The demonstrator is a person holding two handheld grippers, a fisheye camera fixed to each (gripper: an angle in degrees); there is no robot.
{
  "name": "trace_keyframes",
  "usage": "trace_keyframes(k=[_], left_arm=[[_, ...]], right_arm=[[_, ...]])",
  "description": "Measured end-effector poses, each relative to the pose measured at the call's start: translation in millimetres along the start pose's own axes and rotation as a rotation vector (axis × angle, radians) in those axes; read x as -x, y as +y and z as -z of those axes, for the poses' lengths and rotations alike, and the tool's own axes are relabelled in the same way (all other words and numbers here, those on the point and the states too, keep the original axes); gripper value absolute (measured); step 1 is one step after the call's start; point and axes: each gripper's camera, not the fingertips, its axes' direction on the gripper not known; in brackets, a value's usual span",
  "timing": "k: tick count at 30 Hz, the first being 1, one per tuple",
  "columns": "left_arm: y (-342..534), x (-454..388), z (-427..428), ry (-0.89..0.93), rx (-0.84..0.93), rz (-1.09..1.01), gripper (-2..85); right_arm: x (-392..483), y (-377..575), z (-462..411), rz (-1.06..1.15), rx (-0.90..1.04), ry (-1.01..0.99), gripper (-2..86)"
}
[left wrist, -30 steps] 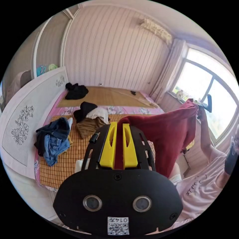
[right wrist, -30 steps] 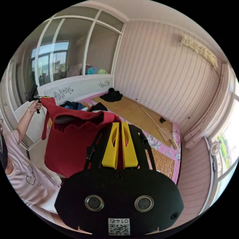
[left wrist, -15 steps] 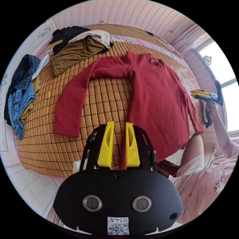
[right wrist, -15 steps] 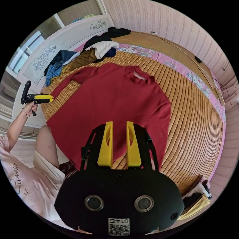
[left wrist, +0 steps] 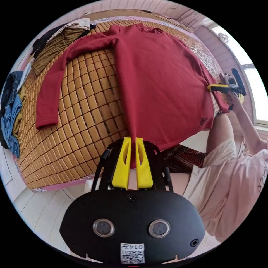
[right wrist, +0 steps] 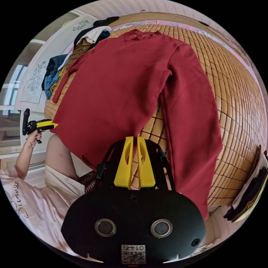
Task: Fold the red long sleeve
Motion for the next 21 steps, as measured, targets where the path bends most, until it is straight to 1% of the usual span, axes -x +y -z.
trace_keyframes(k=[2,4,6,8,9,11,12,14,15,16,18,20,21], left_arm=[[8.0,-22.2,-14.8,0.126,0.065,-0.078,1.1],[13.3,-34.1,-22.7,0.126,0.077,-0.096,2.1],[16.9,-35.8,-22.1,0.056,0.064,-0.081,4.0],[22.9,-22.3,-7.3,-0.036,-0.006,-0.017,4.6],[24.6,-16.0,-2.3,-0.050,-0.029,0.004,4.8],[31.0,18.1,16.0,-0.113,-0.120,0.101,5.6],[32.6,27.6,20.3,-0.136,-0.144,0.127,6.0],[40.7,59.4,37.0,-0.236,-0.265,0.198,7.8],[42.7,65.8,40.1,-0.260,-0.292,0.214,8.3],[45.3,76.3,43.5,-0.297,-0.321,0.233,8.6],[47.1,88.1,42.0,-0.358,-0.324,0.251,8.9],[50.0,98.4,34.5,-0.453,-0.334,0.289,9.9],[51.4,100.4,33.5,-0.470,-0.348,0.303,10.2]], right_arm=[[-11.2,-4.7,2.6,0.040,0.030,0.098,2.0],[-23.9,-8.3,-1.8,0.054,0.082,0.079,2.2],[-35.3,-9.8,-2.1,0.062,0.090,0.013,2.7],[-45.9,-12.9,9.1,0.059,0.048,0.015,3.6],[-47.8,-14.2,13.6,0.062,0.025,0.012,4.0],[-54.2,-24.4,28.2,0.068,-0.059,-0.013,5.3],[-55.1,-28.2,30.5,0.070,-0.078,-0.016,5.6],[-54.3,-47.8,32.9,0.084,-0.122,-0.021,6.8],[-52.4,-53.5,32.4,0.090,-0.130,-0.022,7.2],[-45.9,-65.5,30.3,0.111,-0.140,-0.030,7.7],[-28.5,-85.0,25.1,0.171,-0.152,-0.048,8.3],[6.0,-114.4,14.5,0.271,-0.154,-0.052,8.6],[16.1,-122.0,11.6,0.297,-0.157,-0.052,8.7]])
